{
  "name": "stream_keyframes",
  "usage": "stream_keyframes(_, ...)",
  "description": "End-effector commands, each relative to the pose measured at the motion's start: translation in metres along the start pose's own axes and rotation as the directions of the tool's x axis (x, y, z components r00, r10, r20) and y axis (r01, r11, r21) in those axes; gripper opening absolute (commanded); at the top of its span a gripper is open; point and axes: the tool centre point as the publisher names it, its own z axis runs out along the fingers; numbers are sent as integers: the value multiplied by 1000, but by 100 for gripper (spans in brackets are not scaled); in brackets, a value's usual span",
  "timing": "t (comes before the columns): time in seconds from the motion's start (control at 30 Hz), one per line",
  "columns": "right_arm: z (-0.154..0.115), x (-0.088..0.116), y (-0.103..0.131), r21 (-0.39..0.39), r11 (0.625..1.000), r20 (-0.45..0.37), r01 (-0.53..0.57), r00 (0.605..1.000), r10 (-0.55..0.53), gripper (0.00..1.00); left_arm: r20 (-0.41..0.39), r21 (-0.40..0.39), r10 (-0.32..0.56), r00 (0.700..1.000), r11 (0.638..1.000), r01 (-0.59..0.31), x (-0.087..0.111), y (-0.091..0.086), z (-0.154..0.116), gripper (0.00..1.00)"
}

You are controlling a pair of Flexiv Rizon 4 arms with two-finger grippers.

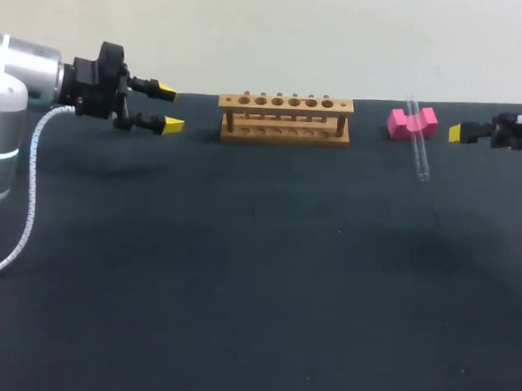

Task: Grasp the test tube, adjust it, and insert it.

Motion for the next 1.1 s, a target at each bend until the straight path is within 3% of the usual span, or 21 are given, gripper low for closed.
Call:
stream_keyframes(0.03,-1,0,0,2,1000,0,1,1000,-1,100,3,-3,2,1000,1000,-2,1,-1,0,100)
stream_keyframes(0.33,-1,0,0,2,1000,0,1,1000,-1,100,3,-3,2,1000,1000,-2,1,-1,0,100)
stream_keyframes(0.7,34,-5,6,190,981,47,39,998,-49,100,3,-3,2,1000,1000,-2,1,-1,0,100)
stream_keyframes(1.1,73,-14,2,399,914,62,73,992,-107,100,3,-3,2,1000,1000,-2,1,-1,0,100)
